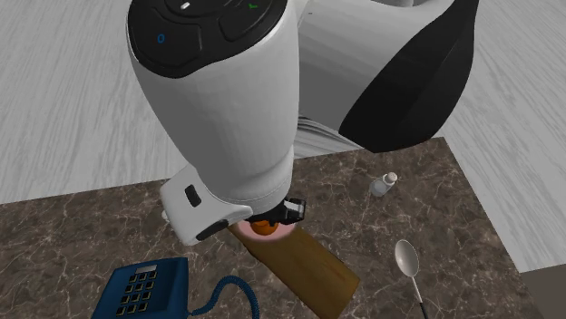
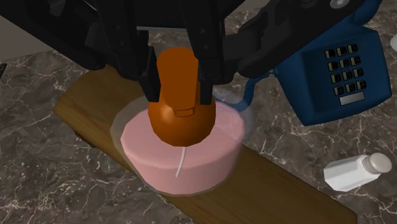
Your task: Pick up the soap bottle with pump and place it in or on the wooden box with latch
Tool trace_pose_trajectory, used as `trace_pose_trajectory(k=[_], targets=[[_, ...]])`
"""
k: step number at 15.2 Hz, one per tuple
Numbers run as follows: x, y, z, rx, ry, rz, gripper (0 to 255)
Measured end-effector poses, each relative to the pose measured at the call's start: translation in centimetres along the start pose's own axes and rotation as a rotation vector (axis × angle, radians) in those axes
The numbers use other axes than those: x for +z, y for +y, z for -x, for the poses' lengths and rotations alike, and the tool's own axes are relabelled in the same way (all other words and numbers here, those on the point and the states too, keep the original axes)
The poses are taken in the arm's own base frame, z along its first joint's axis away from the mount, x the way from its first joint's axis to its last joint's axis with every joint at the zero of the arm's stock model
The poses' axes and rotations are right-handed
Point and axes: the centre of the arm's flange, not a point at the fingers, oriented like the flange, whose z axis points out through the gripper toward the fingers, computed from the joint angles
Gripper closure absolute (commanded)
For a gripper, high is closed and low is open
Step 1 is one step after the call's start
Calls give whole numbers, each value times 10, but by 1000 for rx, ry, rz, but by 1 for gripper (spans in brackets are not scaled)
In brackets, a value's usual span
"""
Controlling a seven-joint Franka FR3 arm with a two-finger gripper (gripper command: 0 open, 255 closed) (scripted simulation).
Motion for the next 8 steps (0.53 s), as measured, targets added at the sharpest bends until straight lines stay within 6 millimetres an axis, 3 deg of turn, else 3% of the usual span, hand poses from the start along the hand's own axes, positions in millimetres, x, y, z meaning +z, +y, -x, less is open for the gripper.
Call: trace_pose_trajectory(k=[2, 3, 8], targets=[[0, 0, 0, 0, 1, 0, 255], [0, 0, 0, 0, 1, 1, 0], [2, 0, 0, 0, -3, -1, 0]])
